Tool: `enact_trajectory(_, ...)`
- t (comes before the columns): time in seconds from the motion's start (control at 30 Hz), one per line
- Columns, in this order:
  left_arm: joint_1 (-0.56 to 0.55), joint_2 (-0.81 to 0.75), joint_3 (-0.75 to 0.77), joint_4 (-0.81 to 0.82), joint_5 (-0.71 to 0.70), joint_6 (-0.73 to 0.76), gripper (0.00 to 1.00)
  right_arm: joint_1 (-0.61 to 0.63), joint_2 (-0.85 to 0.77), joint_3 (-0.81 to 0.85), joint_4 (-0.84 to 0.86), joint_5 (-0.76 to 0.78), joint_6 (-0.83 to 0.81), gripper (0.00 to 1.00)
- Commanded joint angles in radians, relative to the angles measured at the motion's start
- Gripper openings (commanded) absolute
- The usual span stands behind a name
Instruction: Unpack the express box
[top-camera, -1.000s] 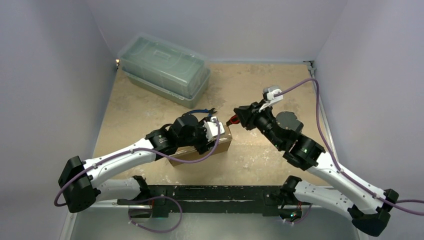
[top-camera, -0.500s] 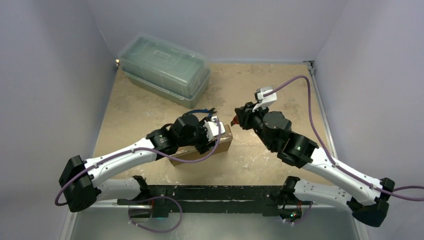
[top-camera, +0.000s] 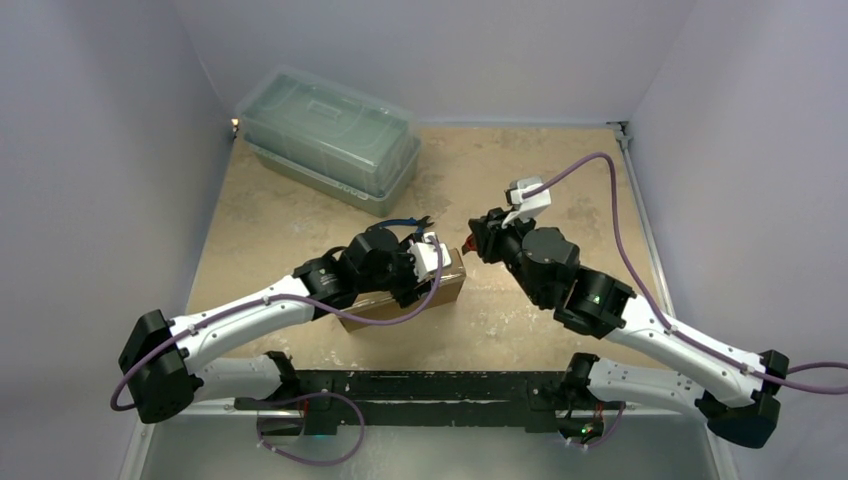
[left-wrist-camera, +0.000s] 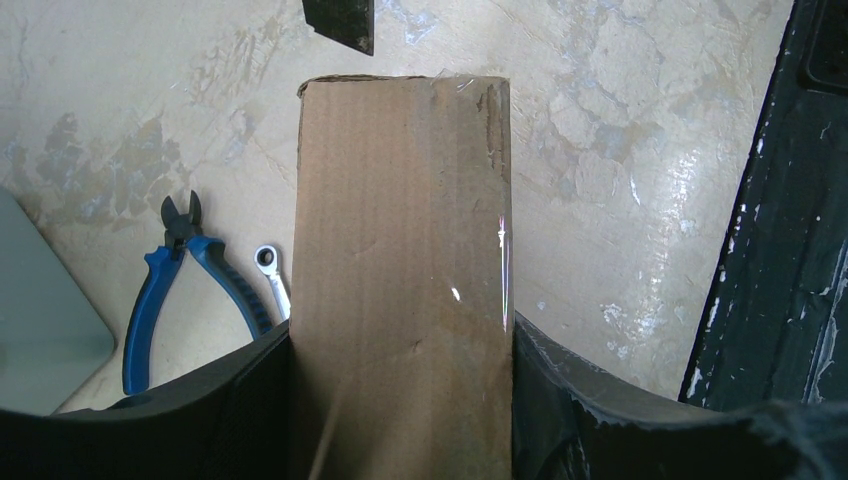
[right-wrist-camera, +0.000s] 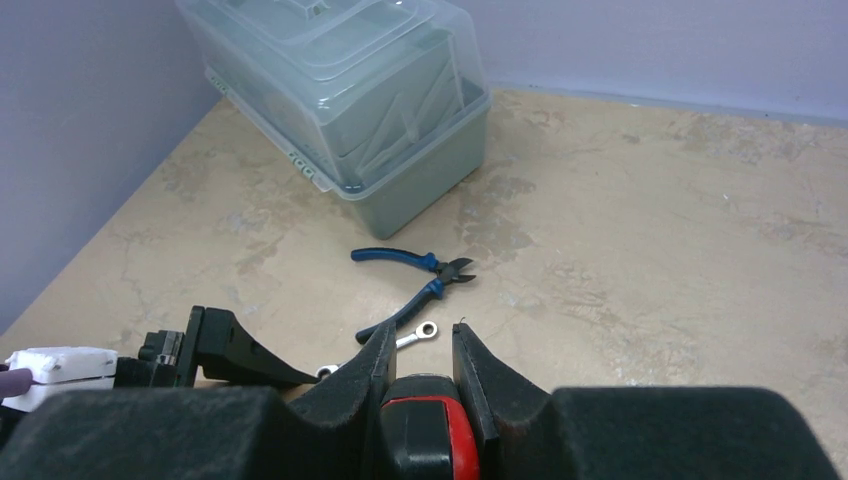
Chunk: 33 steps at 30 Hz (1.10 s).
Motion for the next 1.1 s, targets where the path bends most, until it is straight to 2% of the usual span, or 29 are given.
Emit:
enact_trajectory(0.0, 0.001, 0.021, 0.02, 0.006, -0.012, 0.024, 0.4, 0.016, -0.003, 0.046, 0.047, 0.029, -0.013, 0.0)
enact_trajectory(0.7, 0.001, 0.022, 0.026, 0.007, -0.015, 0.014, 0.38, 0.037, 0.024, 0.038, 0.041, 0.041, -0.003, 0.0)
enact_trajectory(1.07, 0.005, 0.062, 0.048, 0.013, -0.141, -0.05, 0.31, 0.102, 0.038, 0.0, -0.02, 0.119, 0.023, 0.0)
